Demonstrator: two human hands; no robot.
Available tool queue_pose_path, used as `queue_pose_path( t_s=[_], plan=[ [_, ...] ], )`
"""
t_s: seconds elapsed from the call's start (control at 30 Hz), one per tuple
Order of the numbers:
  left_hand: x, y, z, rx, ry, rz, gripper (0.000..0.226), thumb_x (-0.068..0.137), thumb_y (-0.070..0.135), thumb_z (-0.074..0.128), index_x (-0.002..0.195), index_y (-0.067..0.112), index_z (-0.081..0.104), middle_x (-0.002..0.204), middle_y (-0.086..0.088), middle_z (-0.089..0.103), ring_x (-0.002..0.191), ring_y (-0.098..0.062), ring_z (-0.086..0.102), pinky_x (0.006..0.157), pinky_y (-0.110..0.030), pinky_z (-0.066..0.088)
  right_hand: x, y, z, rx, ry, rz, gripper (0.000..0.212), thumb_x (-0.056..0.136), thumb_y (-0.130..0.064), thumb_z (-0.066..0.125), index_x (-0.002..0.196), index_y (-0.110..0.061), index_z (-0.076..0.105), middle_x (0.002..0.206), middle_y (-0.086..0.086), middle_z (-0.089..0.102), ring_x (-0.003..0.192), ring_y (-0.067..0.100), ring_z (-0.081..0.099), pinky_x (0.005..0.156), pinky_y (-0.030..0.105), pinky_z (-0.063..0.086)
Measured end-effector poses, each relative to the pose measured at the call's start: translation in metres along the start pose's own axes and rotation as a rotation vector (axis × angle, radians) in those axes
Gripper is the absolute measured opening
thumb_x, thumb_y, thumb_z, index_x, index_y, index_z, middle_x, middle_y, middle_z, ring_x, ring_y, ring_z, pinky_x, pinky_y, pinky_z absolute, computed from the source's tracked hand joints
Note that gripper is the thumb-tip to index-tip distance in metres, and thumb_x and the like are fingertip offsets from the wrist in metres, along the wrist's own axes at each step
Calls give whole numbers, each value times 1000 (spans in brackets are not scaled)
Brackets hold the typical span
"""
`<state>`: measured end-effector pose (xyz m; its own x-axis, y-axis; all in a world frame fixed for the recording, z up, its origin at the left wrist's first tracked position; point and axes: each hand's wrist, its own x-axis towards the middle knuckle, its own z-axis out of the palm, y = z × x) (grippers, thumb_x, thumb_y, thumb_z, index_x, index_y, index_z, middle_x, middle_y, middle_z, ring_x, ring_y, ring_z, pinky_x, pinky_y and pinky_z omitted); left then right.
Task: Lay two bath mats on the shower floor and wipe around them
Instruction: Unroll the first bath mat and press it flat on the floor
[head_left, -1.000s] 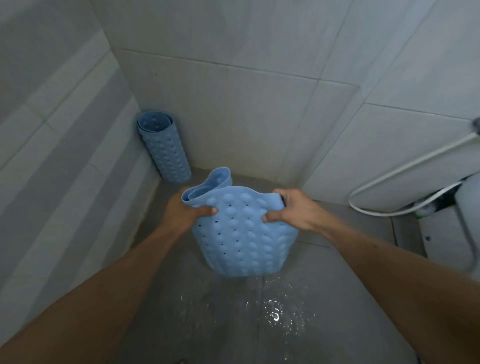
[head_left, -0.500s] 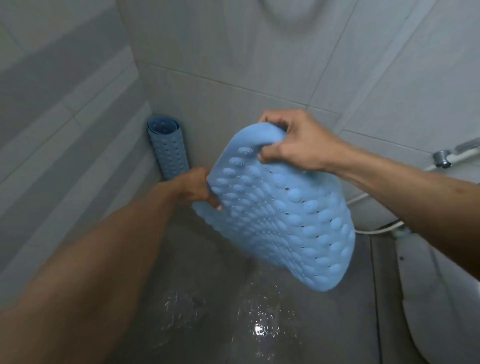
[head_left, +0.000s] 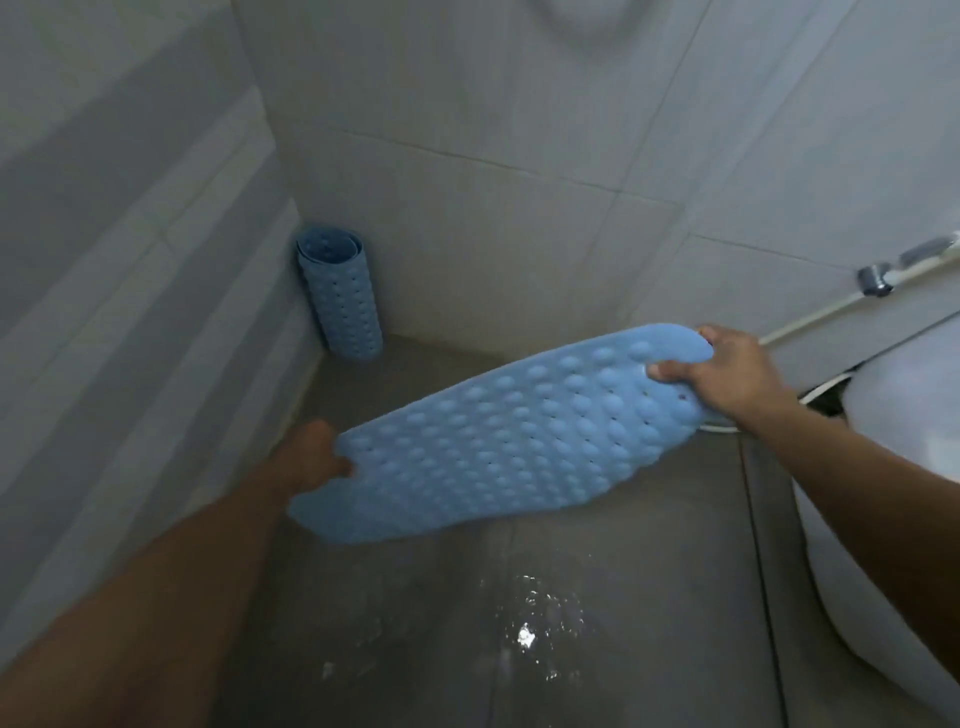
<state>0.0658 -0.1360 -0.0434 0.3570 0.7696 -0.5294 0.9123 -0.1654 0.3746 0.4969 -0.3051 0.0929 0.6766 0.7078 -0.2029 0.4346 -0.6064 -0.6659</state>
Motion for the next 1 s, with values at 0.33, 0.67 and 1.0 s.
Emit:
queue_pose_path(
  t_s=[0.33,0.67,1.0],
  plan=[
    [4,11,-37,550,-485,-10,55,80,32,75,130,17,59,126,-6,64,109,-22,62,88,-29,47,-61,128,54,165,-126,224,33,74,-8,87,103,-7,73,83,-5,77,59,-7,65,56,10,50],
    [88,74,20,768,69,94,40,91,15,57,131,10,54,128,-15,59,116,-32,58,101,-46,42,16,188,94,-186,-7,269,70,88,-26,77,140,6,43,138,32,52,128,44,52,102,46,42],
    [89,45,159,749,-195,96,72,99,41,46,157,15,12,163,-13,15,149,-33,18,120,-59,10,-16,208,202,-672,-563,16,59,99,-41,57,151,-18,39,158,8,34,143,32,35,114,46,37]
  ],
)
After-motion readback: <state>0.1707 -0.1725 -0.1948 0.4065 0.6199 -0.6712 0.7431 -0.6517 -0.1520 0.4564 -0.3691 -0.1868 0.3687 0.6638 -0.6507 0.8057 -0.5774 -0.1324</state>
